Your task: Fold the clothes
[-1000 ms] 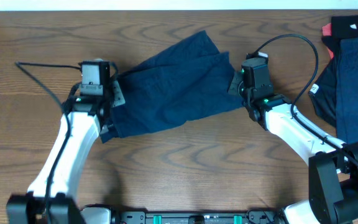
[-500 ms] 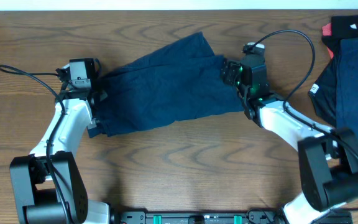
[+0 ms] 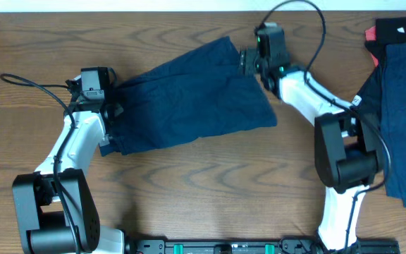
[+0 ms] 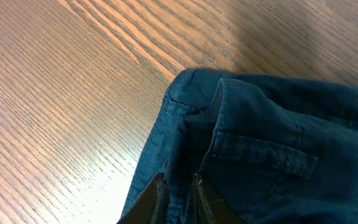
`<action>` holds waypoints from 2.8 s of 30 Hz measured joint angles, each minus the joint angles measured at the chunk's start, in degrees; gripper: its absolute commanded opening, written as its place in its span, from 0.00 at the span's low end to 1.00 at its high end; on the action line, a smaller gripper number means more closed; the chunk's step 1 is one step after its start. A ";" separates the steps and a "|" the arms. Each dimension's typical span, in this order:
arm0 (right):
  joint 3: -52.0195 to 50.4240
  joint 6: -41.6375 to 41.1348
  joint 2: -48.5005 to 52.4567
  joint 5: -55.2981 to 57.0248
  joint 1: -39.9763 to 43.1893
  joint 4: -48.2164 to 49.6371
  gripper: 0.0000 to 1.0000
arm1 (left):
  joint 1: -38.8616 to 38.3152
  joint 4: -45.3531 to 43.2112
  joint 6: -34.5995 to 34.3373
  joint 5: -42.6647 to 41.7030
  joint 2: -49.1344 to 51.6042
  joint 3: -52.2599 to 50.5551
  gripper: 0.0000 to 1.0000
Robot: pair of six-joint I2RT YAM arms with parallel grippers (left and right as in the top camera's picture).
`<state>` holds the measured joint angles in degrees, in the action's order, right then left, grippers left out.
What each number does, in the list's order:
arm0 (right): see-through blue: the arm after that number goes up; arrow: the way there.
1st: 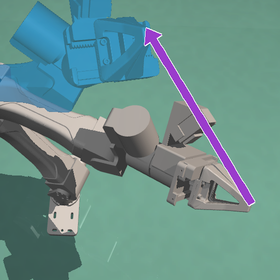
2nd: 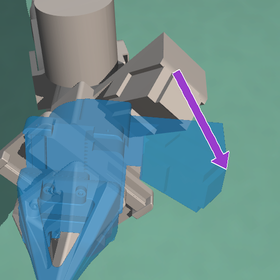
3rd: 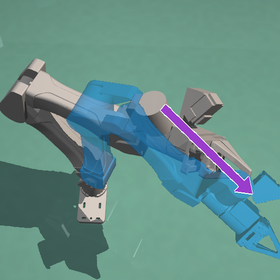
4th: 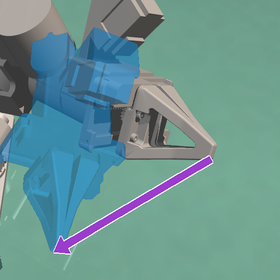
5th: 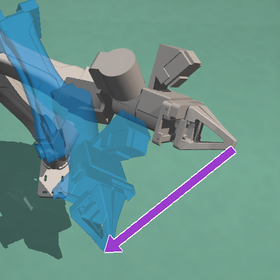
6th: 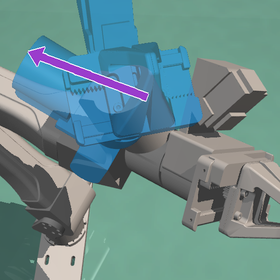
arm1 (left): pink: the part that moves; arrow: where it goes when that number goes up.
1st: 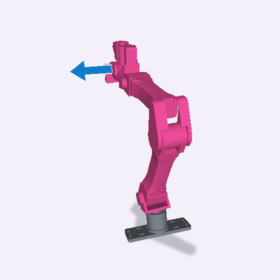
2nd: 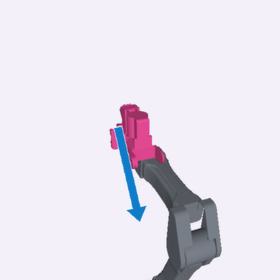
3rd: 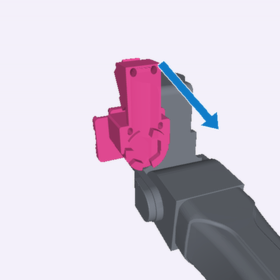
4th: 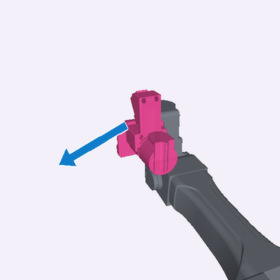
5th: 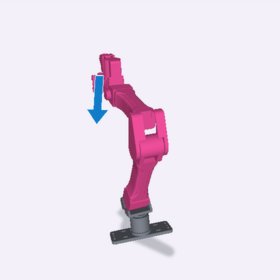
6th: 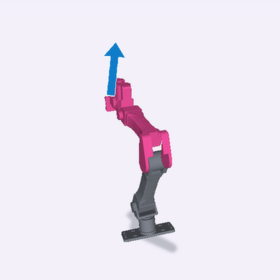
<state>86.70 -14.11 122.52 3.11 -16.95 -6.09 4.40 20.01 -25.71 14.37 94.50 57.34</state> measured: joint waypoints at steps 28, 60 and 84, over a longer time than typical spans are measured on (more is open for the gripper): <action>5.44 -5.20 7.41 -8.22 1.95 -6.69 0.46 | 0.00 0.61 0.00 -0.28 0.00 0.00 0.17; 5.49 -14.01 6.01 -13.11 2.29 -7.34 0.01 | -0.04 4.83 2.21 -3.93 -6.40 0.00 0.06; 6.10 -14.05 -11.26 -5.95 2.47 -25.66 0.01 | -4.00 14.43 9.27 -14.82 -13.51 0.04 0.78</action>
<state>92.79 -28.16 111.26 -2.83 -14.48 -31.75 0.40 34.44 -16.45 -0.45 80.99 57.39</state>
